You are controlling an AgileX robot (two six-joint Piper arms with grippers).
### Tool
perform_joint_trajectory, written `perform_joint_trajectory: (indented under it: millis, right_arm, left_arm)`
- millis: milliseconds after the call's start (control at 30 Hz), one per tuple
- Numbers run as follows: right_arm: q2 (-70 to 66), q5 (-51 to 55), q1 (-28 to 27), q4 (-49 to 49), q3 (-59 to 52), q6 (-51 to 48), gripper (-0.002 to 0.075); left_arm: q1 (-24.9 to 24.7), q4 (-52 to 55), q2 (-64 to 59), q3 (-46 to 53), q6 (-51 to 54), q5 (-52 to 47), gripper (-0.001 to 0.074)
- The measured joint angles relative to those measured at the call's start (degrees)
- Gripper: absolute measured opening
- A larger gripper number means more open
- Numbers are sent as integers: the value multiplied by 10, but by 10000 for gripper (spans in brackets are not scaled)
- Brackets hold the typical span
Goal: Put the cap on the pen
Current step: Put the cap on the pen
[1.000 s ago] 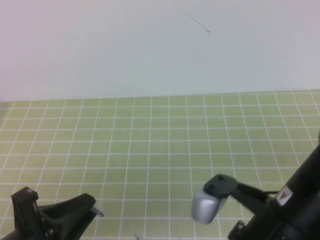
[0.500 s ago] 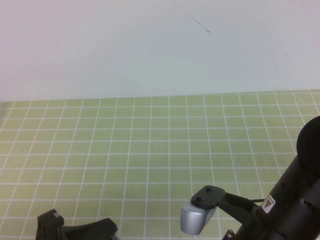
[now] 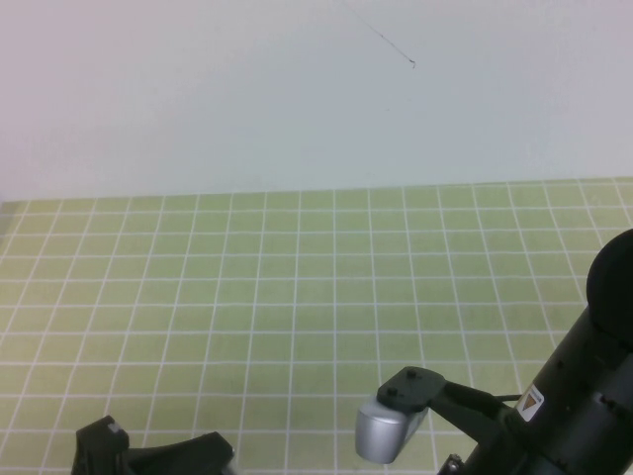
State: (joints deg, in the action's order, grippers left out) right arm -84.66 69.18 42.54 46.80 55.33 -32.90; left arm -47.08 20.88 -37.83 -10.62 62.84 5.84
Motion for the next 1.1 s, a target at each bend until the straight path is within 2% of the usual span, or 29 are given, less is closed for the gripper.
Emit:
perform_joint_trajectory:
  millis: [633, 1100]
  right_arm:
    - [-33, 0, 0, 45, 1, -13, 56]
    - [-36, -1, 0, 44, 1, -17, 56]
  left_arm:
    - [-1, 6, 0, 0, 1, 9, 0]
    - [-1, 7, 1, 0, 24, -47, 1]
